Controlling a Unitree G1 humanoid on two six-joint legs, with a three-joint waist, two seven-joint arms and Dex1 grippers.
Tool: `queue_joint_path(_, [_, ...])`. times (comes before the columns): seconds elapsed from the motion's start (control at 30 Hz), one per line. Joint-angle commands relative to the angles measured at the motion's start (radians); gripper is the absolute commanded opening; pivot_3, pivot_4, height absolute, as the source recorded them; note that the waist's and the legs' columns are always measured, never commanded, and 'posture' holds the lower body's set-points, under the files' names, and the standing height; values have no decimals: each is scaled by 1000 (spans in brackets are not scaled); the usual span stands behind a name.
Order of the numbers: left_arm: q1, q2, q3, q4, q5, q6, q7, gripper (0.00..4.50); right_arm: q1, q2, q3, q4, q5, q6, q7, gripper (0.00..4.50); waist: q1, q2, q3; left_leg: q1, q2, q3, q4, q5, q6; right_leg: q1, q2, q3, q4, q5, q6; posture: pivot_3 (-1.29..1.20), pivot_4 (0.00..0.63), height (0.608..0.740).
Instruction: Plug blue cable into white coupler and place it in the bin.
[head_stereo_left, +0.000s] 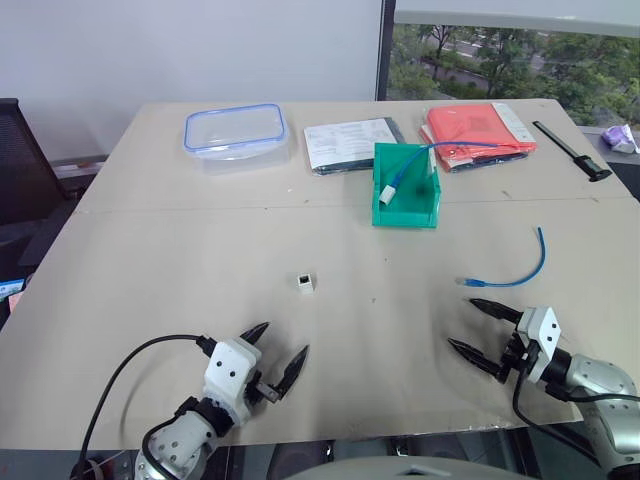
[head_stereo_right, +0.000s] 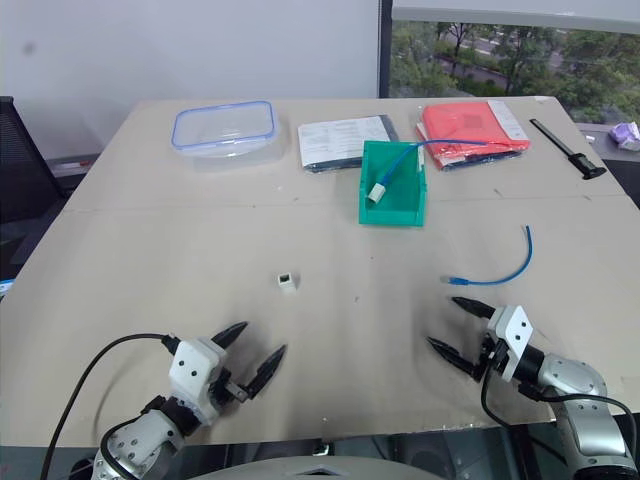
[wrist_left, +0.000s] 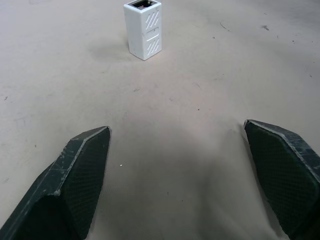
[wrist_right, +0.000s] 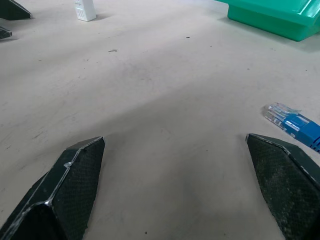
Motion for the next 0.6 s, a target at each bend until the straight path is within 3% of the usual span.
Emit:
queue_joint_path(0.03, [10, 5, -6, 20, 7, 20, 1, 4406, 4, -14, -29, -5, 7, 5, 3, 4500, 0, 0, 0, 0, 0, 0, 0, 0, 0, 0, 0, 0, 0, 0, 0, 0, 150, 737])
queue_joint_path(0.6, [1, 14, -11, 13, 3, 13, -14, 4406, -13, -27, -56, -32, 56, 44, -3, 4500, 1, 1, 1, 0, 0, 0, 0, 0, 0, 0, 0, 0, 0, 0, 0, 0, 150, 737])
